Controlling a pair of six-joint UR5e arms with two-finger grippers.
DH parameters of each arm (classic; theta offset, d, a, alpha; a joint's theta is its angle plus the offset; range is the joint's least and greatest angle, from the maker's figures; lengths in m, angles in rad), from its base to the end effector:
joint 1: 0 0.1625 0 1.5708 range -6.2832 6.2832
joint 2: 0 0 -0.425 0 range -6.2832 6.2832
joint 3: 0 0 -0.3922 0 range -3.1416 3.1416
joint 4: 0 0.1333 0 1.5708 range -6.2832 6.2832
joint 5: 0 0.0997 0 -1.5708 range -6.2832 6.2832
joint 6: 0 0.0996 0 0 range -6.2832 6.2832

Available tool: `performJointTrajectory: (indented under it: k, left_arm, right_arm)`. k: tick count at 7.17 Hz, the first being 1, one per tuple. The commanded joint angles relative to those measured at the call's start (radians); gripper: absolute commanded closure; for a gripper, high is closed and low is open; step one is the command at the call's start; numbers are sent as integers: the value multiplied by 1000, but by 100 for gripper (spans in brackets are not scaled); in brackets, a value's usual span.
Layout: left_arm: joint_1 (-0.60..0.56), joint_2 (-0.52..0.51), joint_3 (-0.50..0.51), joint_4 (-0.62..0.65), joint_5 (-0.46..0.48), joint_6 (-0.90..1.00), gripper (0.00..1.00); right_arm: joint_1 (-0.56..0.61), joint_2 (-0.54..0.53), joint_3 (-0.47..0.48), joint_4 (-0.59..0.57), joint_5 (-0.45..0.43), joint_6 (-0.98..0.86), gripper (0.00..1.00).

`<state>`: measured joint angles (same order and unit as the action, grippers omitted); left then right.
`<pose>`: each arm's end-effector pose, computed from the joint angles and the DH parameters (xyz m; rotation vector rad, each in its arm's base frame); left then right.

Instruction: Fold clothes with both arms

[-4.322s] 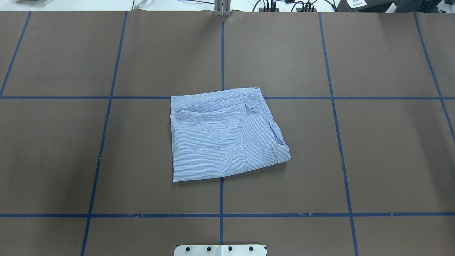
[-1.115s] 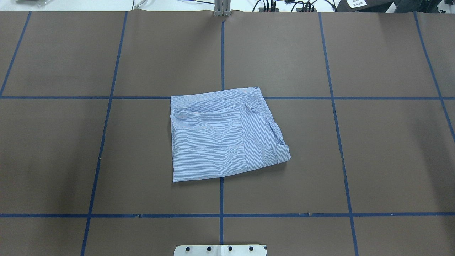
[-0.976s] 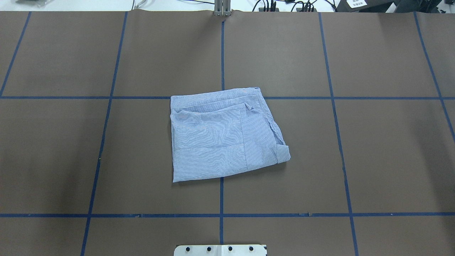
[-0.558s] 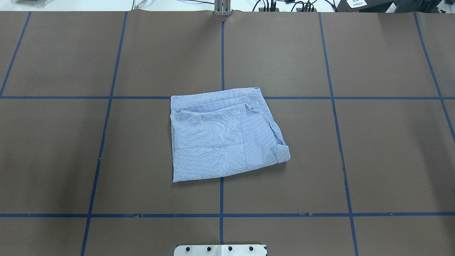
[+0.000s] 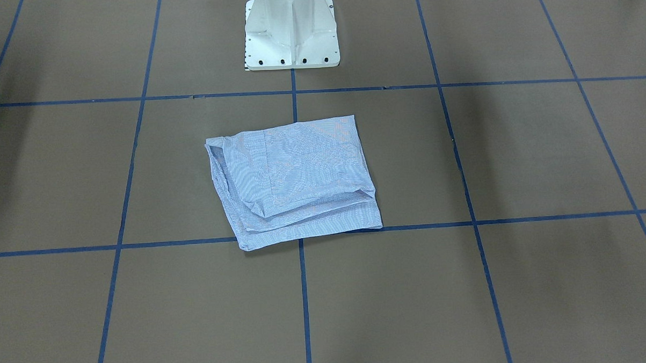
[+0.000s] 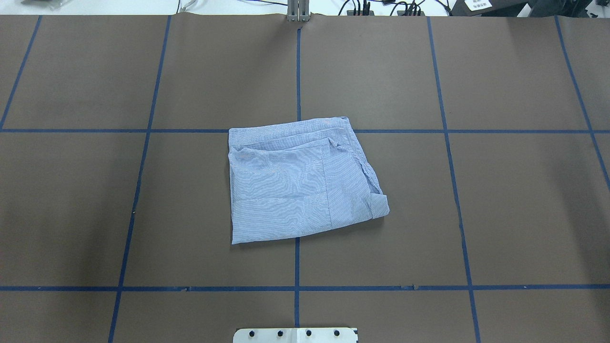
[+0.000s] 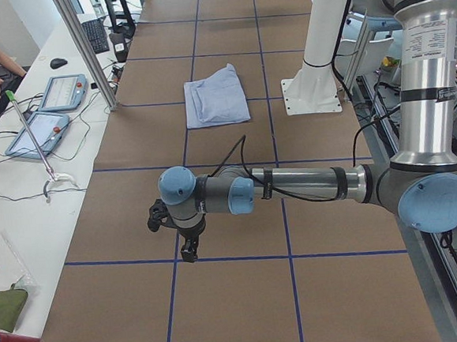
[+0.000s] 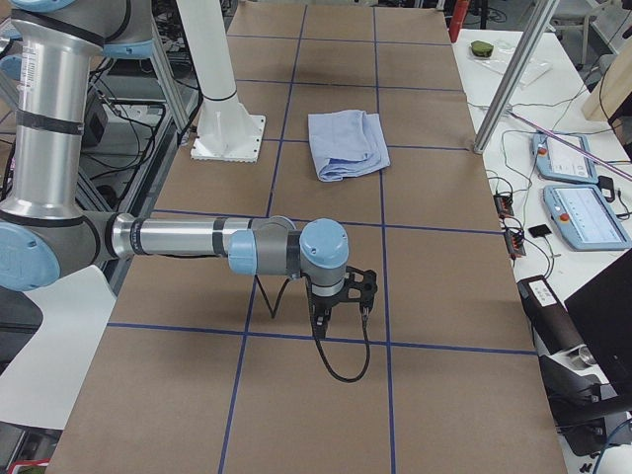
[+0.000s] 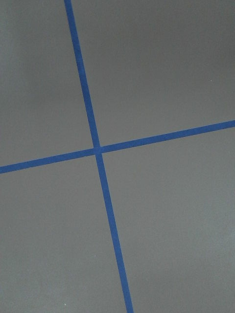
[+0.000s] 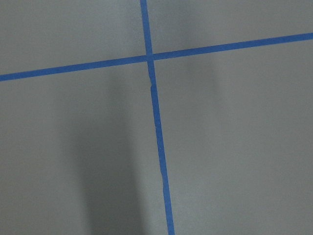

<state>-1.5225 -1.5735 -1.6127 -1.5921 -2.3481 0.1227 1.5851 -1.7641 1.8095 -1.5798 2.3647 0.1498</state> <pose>-0.0394 -0.4996 0.6343 0.0916 0.7753 0.1879 0.0682 -0.4114 0.6279 -0.0194 -0.7950 0.1409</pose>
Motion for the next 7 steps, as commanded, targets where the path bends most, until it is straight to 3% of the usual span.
performJointTrajectory:
  k: [1,7]
  left_arm:
    - [1,0,0,0,0,0,1]
    - [-1,12,-6,0,-14,-2,0]
  right_arm:
    - [1,0,8,-3,2,1,0]
    - [15,0,17,-8,2,1,0]
